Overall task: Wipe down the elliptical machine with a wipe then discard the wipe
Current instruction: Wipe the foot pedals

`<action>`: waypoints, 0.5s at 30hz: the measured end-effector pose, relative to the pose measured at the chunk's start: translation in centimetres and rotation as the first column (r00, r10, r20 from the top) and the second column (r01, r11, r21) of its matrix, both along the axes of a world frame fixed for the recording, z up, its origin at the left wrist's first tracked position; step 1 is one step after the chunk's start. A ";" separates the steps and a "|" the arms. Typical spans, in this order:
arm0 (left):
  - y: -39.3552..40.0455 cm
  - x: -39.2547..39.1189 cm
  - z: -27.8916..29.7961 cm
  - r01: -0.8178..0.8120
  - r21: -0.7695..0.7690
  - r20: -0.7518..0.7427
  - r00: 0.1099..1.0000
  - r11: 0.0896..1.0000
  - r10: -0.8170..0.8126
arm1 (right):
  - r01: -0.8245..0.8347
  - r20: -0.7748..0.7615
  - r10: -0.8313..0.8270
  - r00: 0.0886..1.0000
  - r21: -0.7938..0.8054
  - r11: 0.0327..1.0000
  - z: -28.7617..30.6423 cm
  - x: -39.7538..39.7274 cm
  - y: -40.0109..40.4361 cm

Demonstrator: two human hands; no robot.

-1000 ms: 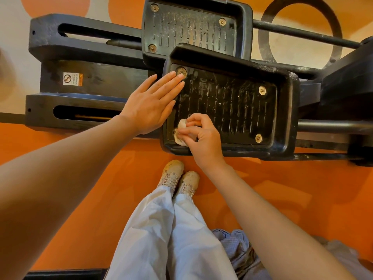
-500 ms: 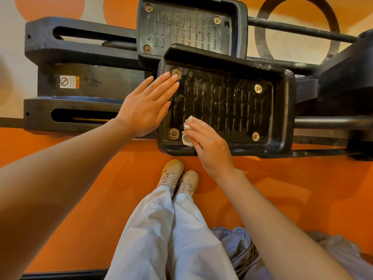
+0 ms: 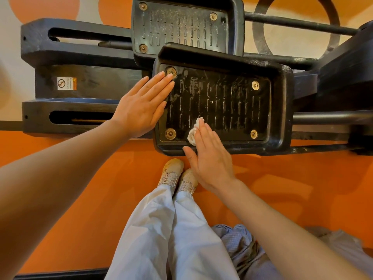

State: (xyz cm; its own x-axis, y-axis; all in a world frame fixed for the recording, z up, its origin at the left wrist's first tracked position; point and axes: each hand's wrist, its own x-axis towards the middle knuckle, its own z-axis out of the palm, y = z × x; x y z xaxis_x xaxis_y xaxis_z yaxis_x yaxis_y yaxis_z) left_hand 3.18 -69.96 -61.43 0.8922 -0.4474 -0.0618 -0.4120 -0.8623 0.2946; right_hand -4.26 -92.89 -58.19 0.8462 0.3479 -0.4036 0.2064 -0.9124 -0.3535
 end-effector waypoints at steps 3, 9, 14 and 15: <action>0.0 0.0 -0.1 -0.003 0.005 -0.003 1.000 1.000 0.003 | -0.013 -0.029 0.011 1.000 -0.058 0.998 0.8 -0.7 2.4; 0.0 0.0 0.0 0.005 0.009 -0.002 1.000 1.000 -0.005 | 0.043 -0.184 -0.127 0.975 -0.401 0.915 2.6 0.1 3.1; -0.1 -0.1 0.0 -0.010 -0.014 0.011 1.000 1.000 0.010 | 0.150 -0.337 -0.352 0.873 -0.501 0.852 3.3 1.9 5.6; -0.2 -0.1 0.0 -0.010 -0.015 0.012 1.000 1.000 0.010 | 0.182 -0.364 -0.400 0.841 -0.505 0.843 3.3 2.2 6.2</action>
State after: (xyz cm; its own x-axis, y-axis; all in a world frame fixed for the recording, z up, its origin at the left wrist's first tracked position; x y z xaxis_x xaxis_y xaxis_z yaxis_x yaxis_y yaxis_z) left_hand 3.08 -70.12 -61.47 0.8972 -0.4394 -0.0442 -0.4072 -0.8619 0.3022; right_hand -2.01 -86.68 -54.91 0.5698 -0.1900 -0.7995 -0.1727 -0.9789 0.1095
